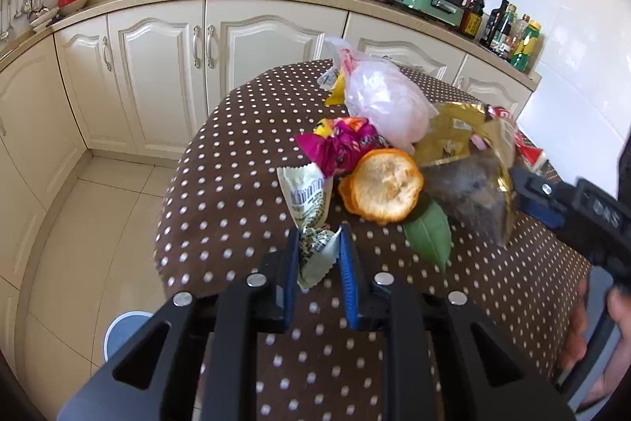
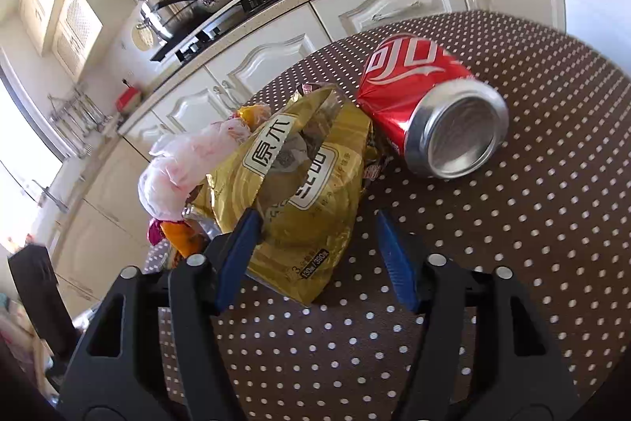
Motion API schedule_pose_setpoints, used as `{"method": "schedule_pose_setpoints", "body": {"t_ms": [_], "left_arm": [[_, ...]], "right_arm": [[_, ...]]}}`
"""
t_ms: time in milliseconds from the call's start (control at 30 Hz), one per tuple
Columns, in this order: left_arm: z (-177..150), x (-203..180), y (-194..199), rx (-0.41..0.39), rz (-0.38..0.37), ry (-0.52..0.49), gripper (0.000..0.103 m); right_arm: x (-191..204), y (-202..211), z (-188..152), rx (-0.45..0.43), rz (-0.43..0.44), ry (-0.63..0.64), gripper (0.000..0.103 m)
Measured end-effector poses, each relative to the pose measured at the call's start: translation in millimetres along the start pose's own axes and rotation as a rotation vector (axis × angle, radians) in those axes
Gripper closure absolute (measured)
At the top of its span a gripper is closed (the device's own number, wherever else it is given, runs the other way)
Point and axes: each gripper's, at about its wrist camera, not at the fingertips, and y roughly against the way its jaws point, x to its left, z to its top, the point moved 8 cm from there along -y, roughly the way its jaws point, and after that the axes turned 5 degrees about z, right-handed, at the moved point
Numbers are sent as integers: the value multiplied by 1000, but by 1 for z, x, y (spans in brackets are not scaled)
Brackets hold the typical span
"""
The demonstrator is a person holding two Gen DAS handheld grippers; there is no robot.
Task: Collect trash
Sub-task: 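Grasp the white wrapper with the left gripper while the right gripper grasps the gold snack bag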
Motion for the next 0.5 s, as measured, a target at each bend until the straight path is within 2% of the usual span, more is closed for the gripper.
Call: {"method": "schedule_pose_setpoints", "body": {"t_ms": [33, 67, 100, 233, 500], "left_arm": [[-2, 1, 4, -2, -3, 1, 85], [-5, 2, 8, -5, -8, 3, 85], [-7, 3, 12, -9, -11, 3, 85], [-14, 5, 27, -24, -17, 4, 85], [-29, 0, 64, -55, -78, 6, 86]], "right_arm": [[2, -1, 0, 5, 33, -8, 59], [3, -1, 1, 4, 41, -12, 61], [5, 0, 2, -2, 51, -7, 68], [17, 10, 3, -44, 80, 29, 78], [49, 62, 3, -181, 44, 155, 82]]}}
